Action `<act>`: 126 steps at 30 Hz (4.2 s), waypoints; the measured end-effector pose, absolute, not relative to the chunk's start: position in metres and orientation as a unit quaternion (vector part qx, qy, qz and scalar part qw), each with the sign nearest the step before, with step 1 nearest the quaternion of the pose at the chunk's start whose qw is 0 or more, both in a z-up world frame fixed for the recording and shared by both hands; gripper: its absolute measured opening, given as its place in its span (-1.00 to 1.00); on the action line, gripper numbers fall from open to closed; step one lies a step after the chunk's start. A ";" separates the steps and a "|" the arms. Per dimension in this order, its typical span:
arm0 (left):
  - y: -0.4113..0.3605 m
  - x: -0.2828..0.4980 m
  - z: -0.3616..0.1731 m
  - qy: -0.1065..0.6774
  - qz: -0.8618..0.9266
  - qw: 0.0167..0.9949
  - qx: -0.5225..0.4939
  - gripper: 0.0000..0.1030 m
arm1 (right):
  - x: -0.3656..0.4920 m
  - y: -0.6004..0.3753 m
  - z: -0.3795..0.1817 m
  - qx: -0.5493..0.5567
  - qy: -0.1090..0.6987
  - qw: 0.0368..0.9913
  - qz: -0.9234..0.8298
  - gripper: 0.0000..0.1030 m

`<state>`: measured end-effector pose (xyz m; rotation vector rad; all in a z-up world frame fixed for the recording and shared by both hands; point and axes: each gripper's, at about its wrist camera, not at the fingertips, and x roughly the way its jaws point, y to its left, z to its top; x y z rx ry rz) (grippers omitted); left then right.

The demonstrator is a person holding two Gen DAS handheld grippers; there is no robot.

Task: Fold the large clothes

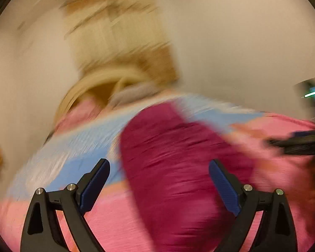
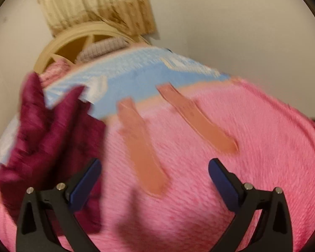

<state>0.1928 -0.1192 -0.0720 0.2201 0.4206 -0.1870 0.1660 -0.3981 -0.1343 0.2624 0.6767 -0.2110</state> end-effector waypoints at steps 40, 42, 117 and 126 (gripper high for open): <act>-0.120 0.382 -0.154 0.385 -0.010 0.923 0.016 0.86 | 0.332 -0.308 -0.156 0.058 0.389 0.917 -0.062 0.56; -0.124 0.382 -0.157 0.388 -0.010 0.921 0.023 0.86 | 0.334 -0.311 -0.161 0.063 0.392 0.916 -0.059 0.56; -0.135 0.354 -0.181 0.429 -0.068 0.900 0.026 0.92 | 0.325 -0.353 -0.206 0.157 0.444 0.882 0.016 0.82; -0.128 0.355 -0.175 0.426 -0.074 0.902 0.012 0.93 | 0.316 -0.357 -0.197 0.163 0.433 0.887 0.012 0.82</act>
